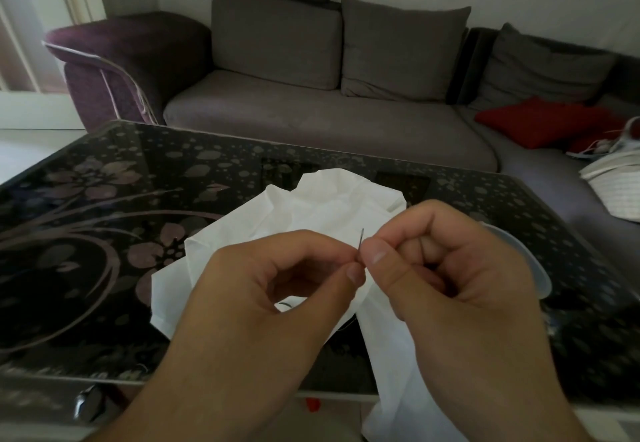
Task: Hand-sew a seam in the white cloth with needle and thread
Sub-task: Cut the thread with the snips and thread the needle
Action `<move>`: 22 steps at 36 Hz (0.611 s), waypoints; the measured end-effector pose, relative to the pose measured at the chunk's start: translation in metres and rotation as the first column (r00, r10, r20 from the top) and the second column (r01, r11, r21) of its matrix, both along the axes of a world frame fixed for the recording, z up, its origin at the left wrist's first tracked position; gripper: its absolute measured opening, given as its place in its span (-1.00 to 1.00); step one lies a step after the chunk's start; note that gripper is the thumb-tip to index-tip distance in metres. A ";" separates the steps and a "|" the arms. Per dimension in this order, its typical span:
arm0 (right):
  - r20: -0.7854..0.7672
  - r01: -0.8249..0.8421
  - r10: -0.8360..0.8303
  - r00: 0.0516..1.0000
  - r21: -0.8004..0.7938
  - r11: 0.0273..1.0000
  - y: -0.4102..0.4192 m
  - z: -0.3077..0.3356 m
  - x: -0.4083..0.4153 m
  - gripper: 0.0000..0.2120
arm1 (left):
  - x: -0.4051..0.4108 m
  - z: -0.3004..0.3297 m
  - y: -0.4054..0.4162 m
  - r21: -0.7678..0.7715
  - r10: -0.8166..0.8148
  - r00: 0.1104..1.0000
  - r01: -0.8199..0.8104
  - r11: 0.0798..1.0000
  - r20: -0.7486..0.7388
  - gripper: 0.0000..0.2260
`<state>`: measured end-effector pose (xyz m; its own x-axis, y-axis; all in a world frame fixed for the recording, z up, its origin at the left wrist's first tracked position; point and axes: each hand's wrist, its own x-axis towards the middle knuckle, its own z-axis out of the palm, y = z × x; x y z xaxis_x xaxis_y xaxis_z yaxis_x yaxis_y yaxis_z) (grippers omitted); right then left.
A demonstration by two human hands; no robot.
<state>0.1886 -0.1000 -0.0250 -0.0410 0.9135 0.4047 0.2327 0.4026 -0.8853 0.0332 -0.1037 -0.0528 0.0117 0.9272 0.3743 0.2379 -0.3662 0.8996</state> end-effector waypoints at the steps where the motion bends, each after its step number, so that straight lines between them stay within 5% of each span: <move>1: 0.005 0.001 -0.001 1.000 0.011 1.000 0.000 0.000 0.000 -0.91 | 0.000 0.000 0.000 -0.002 0.001 1.000 -0.001 1.000 -0.003 -0.91; 19: 0.136 0.067 -0.091 0.987 0.168 0.984 -0.002 -0.005 0.002 -0.85 | 0.000 -0.004 0.000 0.106 0.095 0.990 -0.084 0.991 -0.103 -0.84; 22: 0.140 0.087 -0.114 0.984 0.191 0.978 -0.002 -0.004 0.002 -0.86 | -0.001 -0.006 0.002 0.100 0.078 0.997 -0.078 0.992 0.000 -0.81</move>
<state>0.1906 -0.1024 -0.0288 -0.0254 0.8271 0.5615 0.4041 0.5222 -0.7510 0.0326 -0.1017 -0.0591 -0.0576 0.8834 0.4650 0.2725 -0.4342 0.8586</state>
